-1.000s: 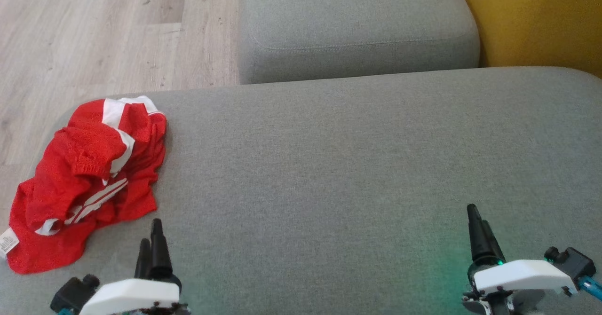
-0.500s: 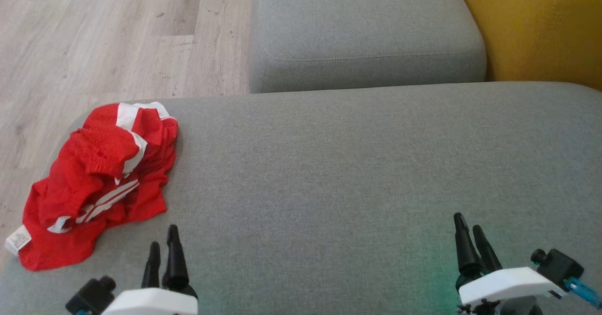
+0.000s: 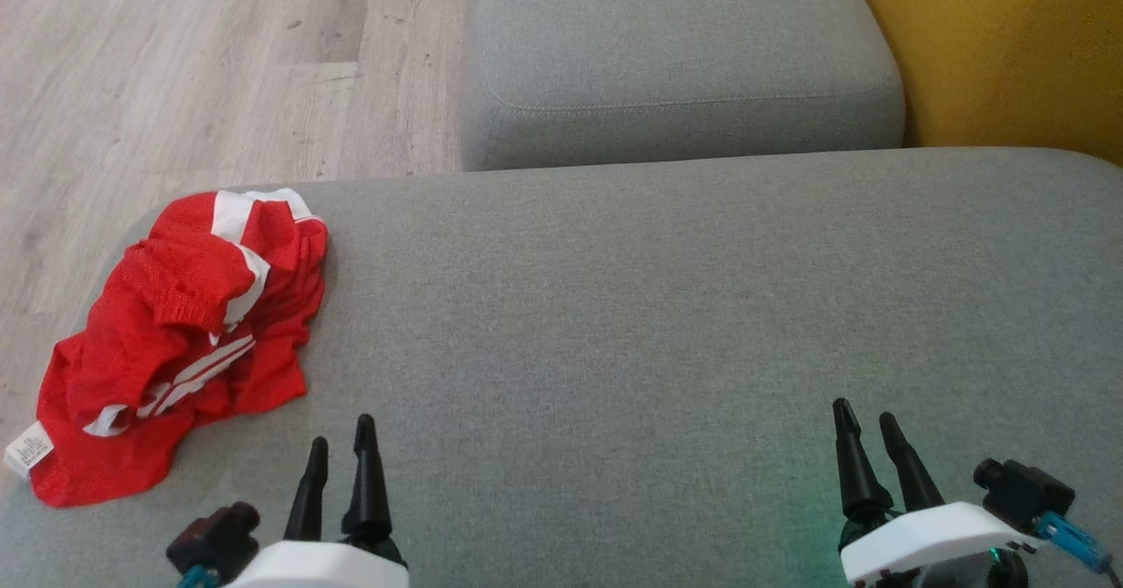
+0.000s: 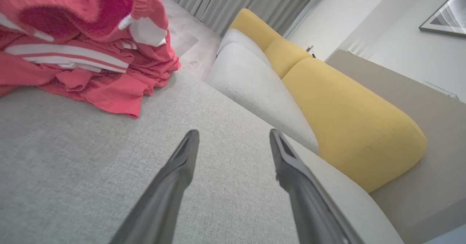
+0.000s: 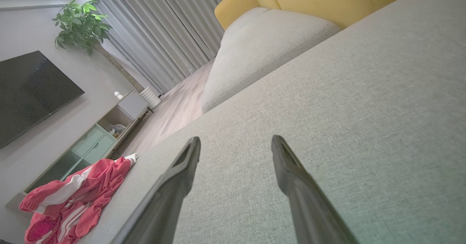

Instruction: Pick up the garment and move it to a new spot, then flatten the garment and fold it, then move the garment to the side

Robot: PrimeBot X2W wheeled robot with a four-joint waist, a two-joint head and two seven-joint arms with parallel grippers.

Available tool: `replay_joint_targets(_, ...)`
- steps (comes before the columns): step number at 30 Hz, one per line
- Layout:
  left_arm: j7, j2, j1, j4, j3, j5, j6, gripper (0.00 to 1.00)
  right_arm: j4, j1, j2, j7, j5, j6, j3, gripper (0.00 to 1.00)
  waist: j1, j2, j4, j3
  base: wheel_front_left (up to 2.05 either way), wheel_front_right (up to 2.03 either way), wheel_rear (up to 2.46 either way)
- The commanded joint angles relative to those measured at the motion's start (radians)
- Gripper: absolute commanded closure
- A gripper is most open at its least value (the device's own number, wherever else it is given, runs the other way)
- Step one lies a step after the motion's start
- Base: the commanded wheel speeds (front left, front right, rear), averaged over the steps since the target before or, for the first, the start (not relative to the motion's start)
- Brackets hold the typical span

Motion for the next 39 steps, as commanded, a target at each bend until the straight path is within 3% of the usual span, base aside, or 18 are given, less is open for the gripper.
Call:
replay_joint_targets(1,-0.014,0.003,-0.047,-0.039,0.005,0.038,0.000,0.00,-0.039,-0.033,-0.013,-0.017,-0.039,0.005,0.016,0.00,0.0000,0.0000,-0.002,0.001,0.00,0.00,0.00)
replay_joint_targets(39,-0.124,0.003,-0.027,-0.021,-0.100,0.503,0.142,0.00,-0.048,0.004,0.001,-0.128,-0.534,0.008,0.032,0.00,0.0000,0.0000,0.007,-0.064,0.00,0.00,0.00)
